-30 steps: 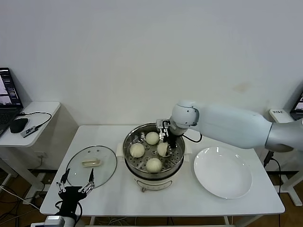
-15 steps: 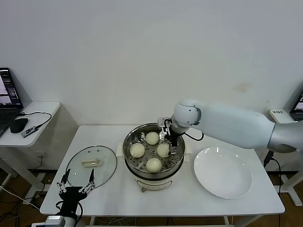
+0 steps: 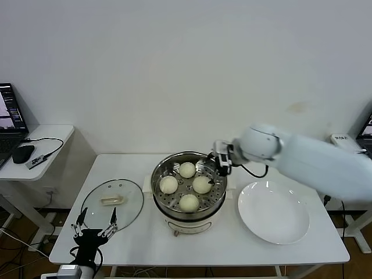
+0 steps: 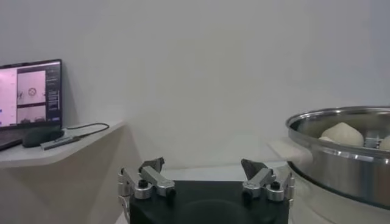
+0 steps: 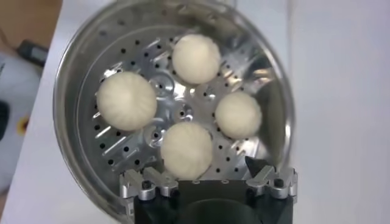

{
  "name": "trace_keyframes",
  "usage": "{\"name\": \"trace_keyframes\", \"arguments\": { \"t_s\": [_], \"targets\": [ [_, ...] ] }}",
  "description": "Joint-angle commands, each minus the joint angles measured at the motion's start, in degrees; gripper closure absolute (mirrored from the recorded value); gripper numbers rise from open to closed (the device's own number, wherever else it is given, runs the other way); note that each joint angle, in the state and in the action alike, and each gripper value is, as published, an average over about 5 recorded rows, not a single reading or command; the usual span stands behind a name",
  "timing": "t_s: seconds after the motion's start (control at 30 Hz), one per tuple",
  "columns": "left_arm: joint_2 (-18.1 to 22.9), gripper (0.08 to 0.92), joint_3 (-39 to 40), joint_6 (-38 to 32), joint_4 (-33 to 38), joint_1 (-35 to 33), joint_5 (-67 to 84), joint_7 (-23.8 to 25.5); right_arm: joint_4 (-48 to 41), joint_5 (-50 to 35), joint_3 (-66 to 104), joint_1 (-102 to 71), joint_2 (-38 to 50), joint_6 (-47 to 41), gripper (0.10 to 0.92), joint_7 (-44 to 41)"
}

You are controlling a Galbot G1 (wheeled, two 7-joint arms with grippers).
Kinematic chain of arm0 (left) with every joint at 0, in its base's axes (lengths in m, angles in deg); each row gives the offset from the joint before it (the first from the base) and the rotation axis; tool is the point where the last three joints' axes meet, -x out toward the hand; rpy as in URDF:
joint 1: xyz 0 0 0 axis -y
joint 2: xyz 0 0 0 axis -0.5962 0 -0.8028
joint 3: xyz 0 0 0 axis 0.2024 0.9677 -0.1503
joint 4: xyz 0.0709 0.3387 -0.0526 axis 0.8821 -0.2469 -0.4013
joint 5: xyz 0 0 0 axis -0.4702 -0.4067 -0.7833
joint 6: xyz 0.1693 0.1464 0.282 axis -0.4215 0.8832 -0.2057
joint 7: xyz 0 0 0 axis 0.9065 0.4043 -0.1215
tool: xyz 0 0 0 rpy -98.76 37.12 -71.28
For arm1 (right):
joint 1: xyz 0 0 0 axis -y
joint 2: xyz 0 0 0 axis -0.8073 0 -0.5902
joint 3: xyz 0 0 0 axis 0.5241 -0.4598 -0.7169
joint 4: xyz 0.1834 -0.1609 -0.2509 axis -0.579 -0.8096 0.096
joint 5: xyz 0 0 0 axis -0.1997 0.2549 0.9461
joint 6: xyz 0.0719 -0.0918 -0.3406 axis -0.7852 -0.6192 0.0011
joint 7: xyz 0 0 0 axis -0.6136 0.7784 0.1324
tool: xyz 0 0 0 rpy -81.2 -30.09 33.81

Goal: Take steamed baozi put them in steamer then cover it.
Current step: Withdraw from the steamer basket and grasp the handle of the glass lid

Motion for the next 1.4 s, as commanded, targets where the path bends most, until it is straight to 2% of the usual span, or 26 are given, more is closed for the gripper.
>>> {"name": "trace_keyframes", "arguments": {
  "t_s": [0.03,0.17,0.27,0.43,0.53,0.63,0.83,1.0,1.13,1.4],
  "targets": [
    [0.1,0.177,0.0,-0.8,-1.2,0.2,-1.4,0.3,15.7,1.2,45.2,-53.3,14.5,18.1,0.203,35.3],
    [0.2,0.177,0.0,-2.2,-2.2,0.2,-3.4,0.9,16.4,6.8,65.2,-73.6,8.6,26.5,0.203,38.0],
    [0.4,0.177,0.0,-2.8,-2.7,0.3,-4.3,0.8,15.6,11.9,76.5,-83.9,0.7,33.7,0.203,38.4],
    [0.6,0.177,0.2,-4.0,-4.8,0.7,-8.6,-0.1,14.9,16.0,89.6,-92.9,-16.1,41.4,0.203,35.3],
    [0.4,0.177,0.5,-4.6,-6.7,0.8,-14.3,-1.0,14.8,16.0,96.5,-96.3,-27.2,43.6,0.203,33.2],
    [-0.4,0.177,0.5,-4.8,-8.5,1.1,-23.6,-2.6,14.8,15.3,100.2,-99.4,-34.1,44.1,0.203,31.5],
    [-3.2,0.177,-3.3,-9.5,-14.3,2.1,-56.7,-5.6,15.1,15.6,102.4,-105.2,-39.0,44.1,0.203,30.1],
    [-4.9,0.177,-5.1,-12.6,-16.7,1.1,-75.5,-7.4,16.1,15.5,104.2,-106.8,-40.1,43.8,0.203,30.6],
    [-5.7,0.177,-4.8,-12.7,-17.7,2.0,-82.9,-7.1,15.9,15.6,104.9,-107.0,-40.4,43.8,0.203,30.9],
    [-9.1,0.177,-2.1,-11.3,-25.9,12.5,-84.6,-4.3,16.1,16.1,105.4,-107.2,-40.9,43.8,0.203,31.2]
  ]
}}
